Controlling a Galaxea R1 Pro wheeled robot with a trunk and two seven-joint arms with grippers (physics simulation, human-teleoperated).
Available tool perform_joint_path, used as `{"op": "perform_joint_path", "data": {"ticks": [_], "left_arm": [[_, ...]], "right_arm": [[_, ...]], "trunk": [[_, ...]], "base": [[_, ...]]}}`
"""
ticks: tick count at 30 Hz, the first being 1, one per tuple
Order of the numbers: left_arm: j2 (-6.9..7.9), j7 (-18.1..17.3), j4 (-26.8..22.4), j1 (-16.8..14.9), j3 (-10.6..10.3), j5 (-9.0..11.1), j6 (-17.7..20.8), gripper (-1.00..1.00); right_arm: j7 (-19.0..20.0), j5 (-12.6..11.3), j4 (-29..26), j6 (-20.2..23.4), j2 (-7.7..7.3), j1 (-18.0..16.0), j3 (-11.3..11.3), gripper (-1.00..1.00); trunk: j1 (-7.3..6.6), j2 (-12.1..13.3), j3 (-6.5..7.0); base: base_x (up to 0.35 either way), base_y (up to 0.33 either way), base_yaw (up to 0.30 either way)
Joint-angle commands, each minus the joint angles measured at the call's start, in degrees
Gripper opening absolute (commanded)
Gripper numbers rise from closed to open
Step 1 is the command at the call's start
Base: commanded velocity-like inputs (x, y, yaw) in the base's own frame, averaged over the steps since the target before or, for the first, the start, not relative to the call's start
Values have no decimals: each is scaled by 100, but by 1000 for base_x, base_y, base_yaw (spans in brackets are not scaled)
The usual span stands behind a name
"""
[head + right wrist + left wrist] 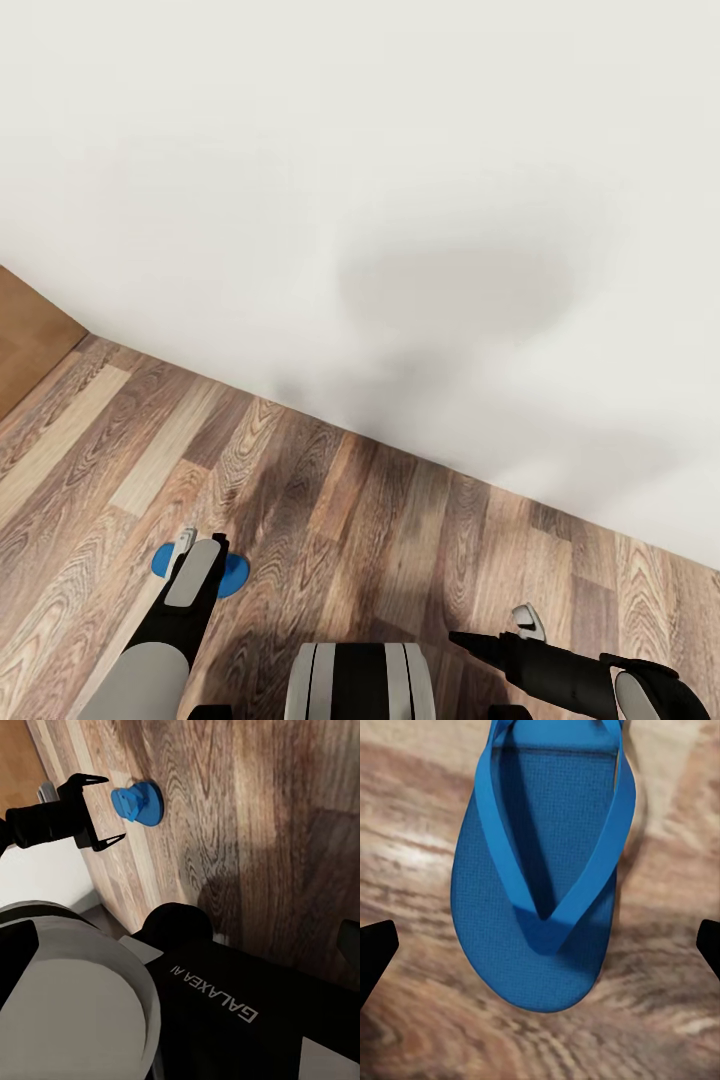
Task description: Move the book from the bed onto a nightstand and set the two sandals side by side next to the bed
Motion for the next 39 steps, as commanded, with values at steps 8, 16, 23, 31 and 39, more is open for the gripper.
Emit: {"op": "perform_joint_path", "data": {"ticks": [8,16,23,31,39], "left_arm": [[-5,2,-2,-2,8,60,-53,100],[-5,2,-5,-2,8,60,-46,100],[-5,2,-6,-2,8,60,-49,100],[-2,2,1,-2,8,60,-46,100],[3,2,-2,-2,8,60,-48,100]], "right_arm": [[22,8,0,24,0,-2,-5,100],[22,8,0,24,0,-2,-5,100],[22,8,0,24,0,-2,-5,100],[22,8,0,24,0,-2,-5,100],[22,8,0,24,0,-2,-5,100]], "trunk": [[-1,-1,-3],[-1,-1,-3],[-1,-1,-3],[-1,-1,-3],[-1,-1,-3]], "base": [[0,0,0],[43,0,0],[31,0,0],[3,0,0],[10,0,0]]}}
